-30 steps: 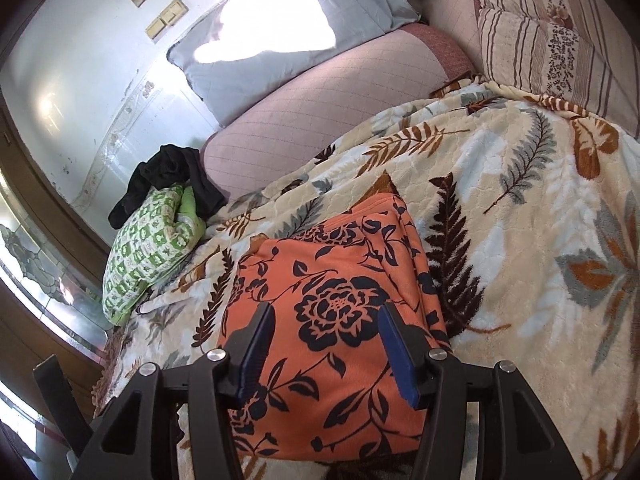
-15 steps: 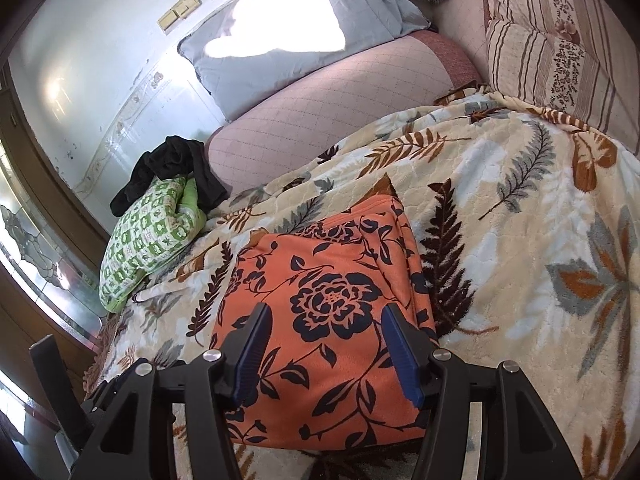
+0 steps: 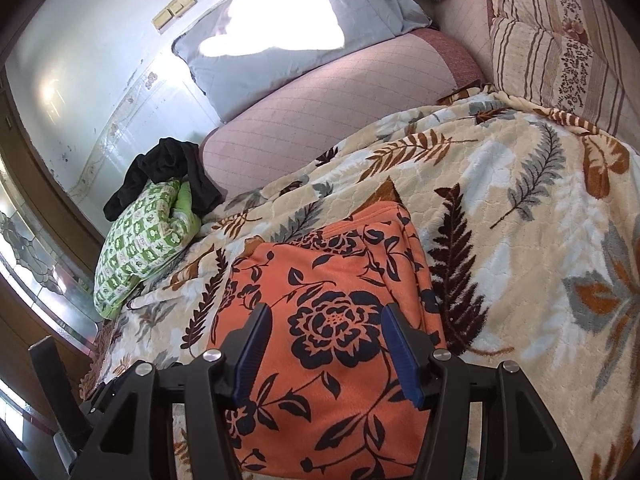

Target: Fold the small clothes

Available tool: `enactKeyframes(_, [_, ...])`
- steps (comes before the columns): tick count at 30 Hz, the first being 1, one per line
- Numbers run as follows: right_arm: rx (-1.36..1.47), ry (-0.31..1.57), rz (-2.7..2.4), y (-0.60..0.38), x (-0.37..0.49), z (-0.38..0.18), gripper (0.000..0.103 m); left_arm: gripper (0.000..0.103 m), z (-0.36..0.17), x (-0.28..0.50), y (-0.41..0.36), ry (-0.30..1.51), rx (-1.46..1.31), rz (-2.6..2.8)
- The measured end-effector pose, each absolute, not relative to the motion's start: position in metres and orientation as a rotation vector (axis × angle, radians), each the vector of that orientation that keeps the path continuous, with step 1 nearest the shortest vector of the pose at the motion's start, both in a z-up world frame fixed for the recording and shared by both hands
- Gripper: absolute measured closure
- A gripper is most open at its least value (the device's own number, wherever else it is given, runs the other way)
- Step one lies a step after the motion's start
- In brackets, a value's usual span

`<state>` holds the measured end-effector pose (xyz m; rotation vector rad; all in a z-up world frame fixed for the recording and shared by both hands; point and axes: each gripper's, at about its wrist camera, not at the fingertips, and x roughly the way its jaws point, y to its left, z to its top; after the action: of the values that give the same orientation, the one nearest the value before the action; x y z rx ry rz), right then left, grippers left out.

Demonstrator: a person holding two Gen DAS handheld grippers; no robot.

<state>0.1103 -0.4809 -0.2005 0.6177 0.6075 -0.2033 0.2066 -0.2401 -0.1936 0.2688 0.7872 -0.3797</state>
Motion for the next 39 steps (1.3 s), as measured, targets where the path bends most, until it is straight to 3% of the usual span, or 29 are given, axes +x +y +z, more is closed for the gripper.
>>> enactKeyframes(39, [0.634,0.661,-0.188,-0.477,0.138,-0.221,0.042,0.025,-0.21,0.23,-0.243,0.825,0.28,-0.373])
